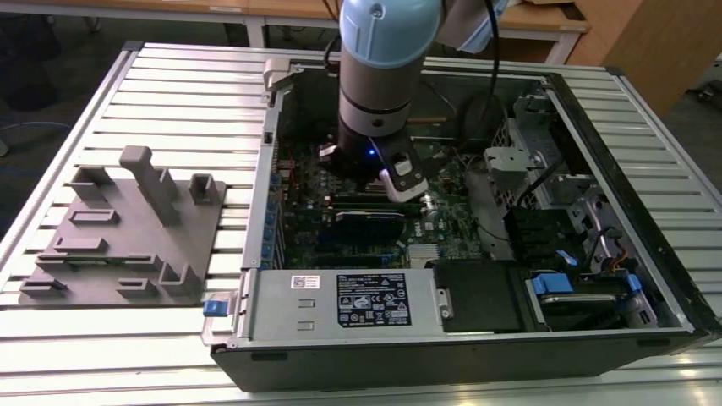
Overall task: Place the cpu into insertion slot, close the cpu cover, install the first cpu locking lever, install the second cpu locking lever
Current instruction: 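Install the second cpu locking lever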
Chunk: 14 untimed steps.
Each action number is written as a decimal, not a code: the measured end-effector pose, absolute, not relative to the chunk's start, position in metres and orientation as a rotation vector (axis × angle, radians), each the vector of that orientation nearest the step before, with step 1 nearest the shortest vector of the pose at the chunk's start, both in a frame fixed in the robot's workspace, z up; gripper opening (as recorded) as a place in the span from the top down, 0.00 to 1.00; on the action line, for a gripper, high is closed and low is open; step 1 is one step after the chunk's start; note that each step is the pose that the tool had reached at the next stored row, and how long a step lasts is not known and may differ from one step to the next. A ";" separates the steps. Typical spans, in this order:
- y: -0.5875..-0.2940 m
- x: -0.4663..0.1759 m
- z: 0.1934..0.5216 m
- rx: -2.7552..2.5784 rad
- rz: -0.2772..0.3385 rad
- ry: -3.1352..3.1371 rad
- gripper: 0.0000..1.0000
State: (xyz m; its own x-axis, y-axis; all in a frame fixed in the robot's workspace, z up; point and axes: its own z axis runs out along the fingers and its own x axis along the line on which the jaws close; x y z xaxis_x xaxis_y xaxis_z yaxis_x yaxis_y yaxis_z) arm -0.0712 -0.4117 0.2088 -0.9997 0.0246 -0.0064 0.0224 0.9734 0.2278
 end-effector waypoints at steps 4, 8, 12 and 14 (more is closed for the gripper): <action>-0.413 -0.068 0.209 0.037 0.356 3.114 0.90; -0.414 -0.068 0.209 0.037 0.349 3.115 0.90; -0.415 -0.068 0.209 0.037 0.346 3.115 0.90; -0.415 -0.069 0.209 0.037 0.346 3.115 0.90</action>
